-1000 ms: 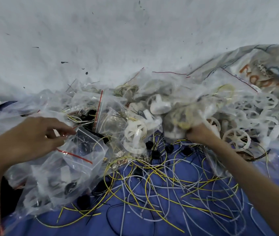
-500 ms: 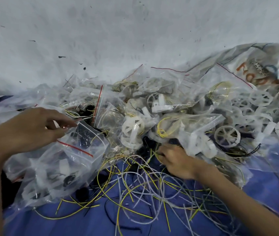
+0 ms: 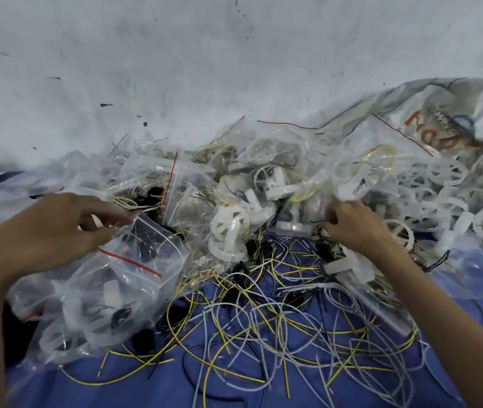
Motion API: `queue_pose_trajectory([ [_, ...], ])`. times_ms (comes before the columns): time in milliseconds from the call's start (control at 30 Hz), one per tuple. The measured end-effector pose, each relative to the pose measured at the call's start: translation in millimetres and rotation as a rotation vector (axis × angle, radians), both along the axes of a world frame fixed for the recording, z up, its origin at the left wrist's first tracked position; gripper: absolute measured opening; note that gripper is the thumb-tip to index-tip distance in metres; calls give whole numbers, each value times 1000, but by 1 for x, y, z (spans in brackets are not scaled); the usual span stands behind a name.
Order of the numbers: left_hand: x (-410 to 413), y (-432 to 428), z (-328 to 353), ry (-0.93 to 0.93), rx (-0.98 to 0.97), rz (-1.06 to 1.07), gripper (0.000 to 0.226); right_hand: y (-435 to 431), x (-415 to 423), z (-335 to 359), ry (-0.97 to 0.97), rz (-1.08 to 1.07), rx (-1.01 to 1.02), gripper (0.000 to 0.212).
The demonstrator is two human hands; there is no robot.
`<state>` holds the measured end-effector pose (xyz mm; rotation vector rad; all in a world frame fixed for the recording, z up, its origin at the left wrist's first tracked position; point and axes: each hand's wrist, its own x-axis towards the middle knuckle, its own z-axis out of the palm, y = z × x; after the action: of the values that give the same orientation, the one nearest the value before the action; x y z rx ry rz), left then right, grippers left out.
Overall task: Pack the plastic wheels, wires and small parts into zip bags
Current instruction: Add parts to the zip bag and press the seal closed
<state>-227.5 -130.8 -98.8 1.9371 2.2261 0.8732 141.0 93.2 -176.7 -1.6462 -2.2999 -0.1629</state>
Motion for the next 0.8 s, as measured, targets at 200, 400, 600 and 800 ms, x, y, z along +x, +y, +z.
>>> queue_pose_trajectory([
  [200,1,-3,2,-6,-15,-8,70,-16,23,3,-212,267,-436,49],
  [400,0,-4,2,10,-7,9,71,-19,50,11,-421,185,-378,30],
  [600,8,-2,4,7,-5,3,71,-32,28,-13,-303,286,-421,40],
  [800,8,-6,6,-29,0,16,65,-29,37,16,-15,439,-157,21],
])
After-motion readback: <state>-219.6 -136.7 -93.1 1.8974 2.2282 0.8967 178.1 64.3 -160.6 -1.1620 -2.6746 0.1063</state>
